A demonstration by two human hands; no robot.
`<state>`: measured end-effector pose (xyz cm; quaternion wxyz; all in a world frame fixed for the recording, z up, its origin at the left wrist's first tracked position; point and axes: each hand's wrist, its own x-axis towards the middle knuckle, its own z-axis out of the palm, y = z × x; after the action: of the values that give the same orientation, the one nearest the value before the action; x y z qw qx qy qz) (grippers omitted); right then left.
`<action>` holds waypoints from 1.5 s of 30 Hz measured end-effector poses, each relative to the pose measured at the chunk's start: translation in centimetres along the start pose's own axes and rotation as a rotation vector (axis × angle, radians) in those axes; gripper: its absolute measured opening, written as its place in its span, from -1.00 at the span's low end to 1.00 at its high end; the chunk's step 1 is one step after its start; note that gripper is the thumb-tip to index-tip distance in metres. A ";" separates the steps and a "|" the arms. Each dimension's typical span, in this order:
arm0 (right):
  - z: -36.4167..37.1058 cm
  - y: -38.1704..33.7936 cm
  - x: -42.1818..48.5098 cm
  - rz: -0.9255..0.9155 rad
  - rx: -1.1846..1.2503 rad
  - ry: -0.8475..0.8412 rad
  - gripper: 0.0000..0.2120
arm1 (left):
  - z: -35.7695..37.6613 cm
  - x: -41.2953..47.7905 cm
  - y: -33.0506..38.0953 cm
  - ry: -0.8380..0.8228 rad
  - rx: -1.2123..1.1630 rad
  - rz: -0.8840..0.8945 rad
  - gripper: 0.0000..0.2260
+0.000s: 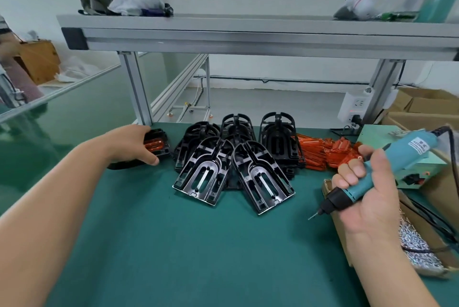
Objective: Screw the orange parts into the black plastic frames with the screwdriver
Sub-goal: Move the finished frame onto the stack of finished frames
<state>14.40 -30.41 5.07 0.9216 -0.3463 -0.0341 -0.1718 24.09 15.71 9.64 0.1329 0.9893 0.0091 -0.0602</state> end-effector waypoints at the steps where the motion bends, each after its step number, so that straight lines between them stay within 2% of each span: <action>1: 0.0 0.0 0.0 0.002 0.000 -0.001 -0.82 | -0.1 0.5 -0.3 -0.007 0.007 -0.008 -0.46; 10: -0.2 0.5 0.2 0.002 -0.036 -0.036 -0.82 | -0.3 3.2 -0.7 -0.057 0.049 -0.046 -0.21; 19: -0.5 0.7 0.5 0.007 -0.038 -0.060 -0.82 | 1.0 3.9 -1.1 -0.020 0.107 0.001 -0.35; 27: -0.9 1.0 0.7 0.010 -0.041 -0.089 -0.82 | 1.8 2.8 -0.9 0.052 0.167 0.017 -0.37; 31: -0.9 1.1 0.7 0.005 -0.033 -0.093 -0.81 | 2.4 1.4 -0.1 0.106 0.107 0.029 -0.37; 33: -0.7 1.1 0.7 0.009 -0.028 -0.084 -0.81 | 2.8 0.4 0.7 0.175 0.048 0.033 -0.43; 35: -0.5 1.0 0.6 0.012 -0.017 -0.072 -0.81 | 3.4 -1.0 2.1 0.331 -0.018 0.034 -0.54; 38: -0.3 0.9 0.4 0.011 0.002 -0.060 -0.84 | 5.2 -4.0 6.0 0.553 -0.266 0.035 -0.86; 39: -0.3 0.8 0.4 0.011 0.007 -0.058 -0.84 | 6.0 -5.0 7.6 0.548 -0.366 0.043 -0.93; 42: -0.2 0.7 0.4 0.009 0.027 -0.052 -0.84 | 8.6 -6.8 12.5 0.326 -0.631 0.073 -0.87; 45: -0.2 0.8 0.3 0.014 0.035 -0.049 -0.84 | 10.9 -7.5 16.1 0.170 -0.631 0.071 -0.80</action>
<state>14.94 -30.12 4.46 0.9275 -0.3346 -0.0575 -0.1564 15.90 -2.68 4.37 0.4338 0.9004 0.0040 0.0329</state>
